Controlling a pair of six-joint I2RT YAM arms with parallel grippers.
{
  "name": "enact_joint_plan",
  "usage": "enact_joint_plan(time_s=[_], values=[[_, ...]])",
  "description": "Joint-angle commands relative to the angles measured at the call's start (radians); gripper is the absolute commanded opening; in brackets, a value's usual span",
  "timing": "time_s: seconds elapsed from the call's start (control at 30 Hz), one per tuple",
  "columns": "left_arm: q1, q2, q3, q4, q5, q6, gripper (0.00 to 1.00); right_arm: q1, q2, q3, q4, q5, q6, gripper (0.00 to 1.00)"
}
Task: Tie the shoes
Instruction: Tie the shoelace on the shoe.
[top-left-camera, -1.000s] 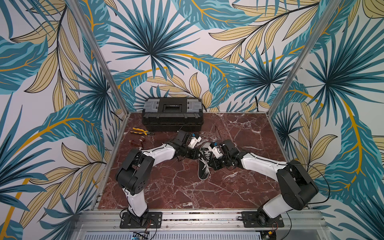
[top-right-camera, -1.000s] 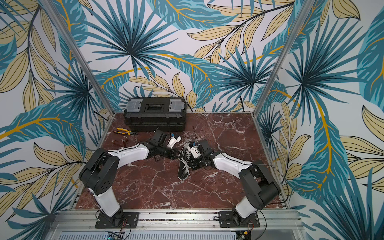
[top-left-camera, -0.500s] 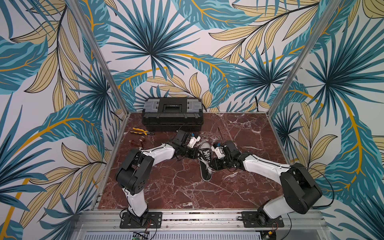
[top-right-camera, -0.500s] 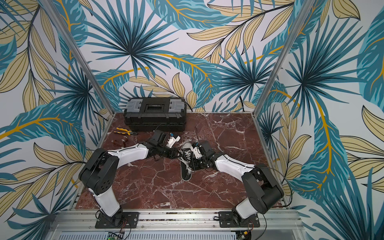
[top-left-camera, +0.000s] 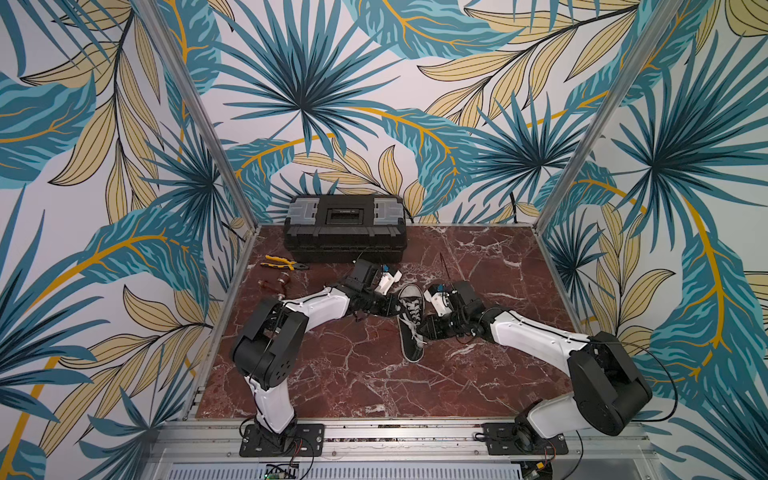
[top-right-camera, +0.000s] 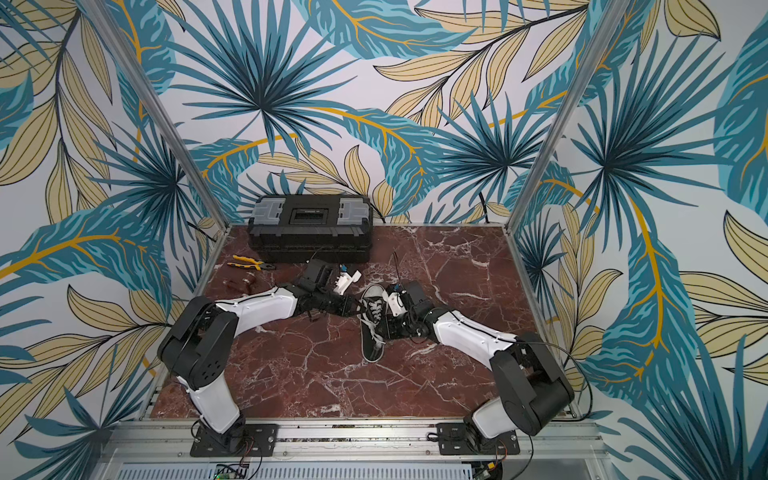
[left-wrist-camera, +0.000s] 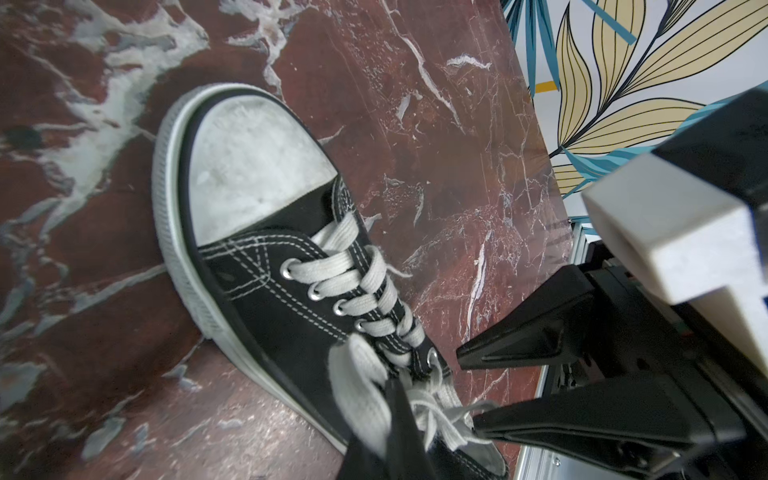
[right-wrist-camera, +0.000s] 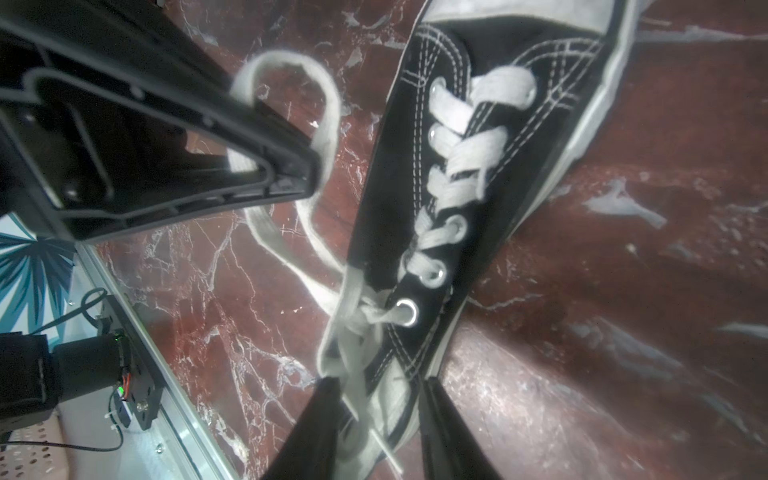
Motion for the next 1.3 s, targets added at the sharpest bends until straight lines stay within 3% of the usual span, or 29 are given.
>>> enact_joint_plan(time_s=[0.0, 0.2, 0.33, 0.57, 0.73, 0.83, 0.93, 1.03, 1.27], values=[[-0.013, 0.023, 0.004, 0.039, 0.016, -0.017, 0.01, -0.005, -0.015, -0.019, -0.045, 0.025, 0.016, 0.38], [-0.020, 0.059, 0.039, 0.043, 0.001, -0.028, 0.11, -0.011, -0.010, -0.002, -0.069, 0.079, 0.028, 0.27], [-0.019, 0.066, 0.056, 0.044, -0.041, -0.038, 0.25, -0.019, -0.008, 0.014, -0.080, 0.100, 0.031, 0.18], [0.004, 0.048, 0.063, 0.025, -0.106, -0.035, 0.52, -0.033, 0.012, 0.054, -0.110, 0.111, 0.026, 0.16], [0.012, -0.044, -0.018, -0.012, -0.282, -0.006, 0.69, -0.047, 0.018, 0.073, -0.127, 0.121, 0.007, 0.16], [0.011, -0.119, -0.098, 0.004, -0.350, -0.010, 0.74, -0.059, 0.024, 0.089, -0.134, 0.122, 0.000, 0.18], [-0.012, -0.195, -0.167, 0.018, -0.378, -0.004, 0.76, -0.068, 0.029, 0.107, -0.142, 0.126, -0.011, 0.25], [-0.093, -0.258, -0.222, 0.030, -0.411, 0.029, 0.74, -0.072, 0.021, 0.124, -0.163, 0.139, -0.028, 0.31], [-0.215, -0.261, -0.282, 0.064, -0.359, 0.081, 0.50, -0.070, -0.070, 0.084, -0.184, 0.105, -0.090, 0.35]])
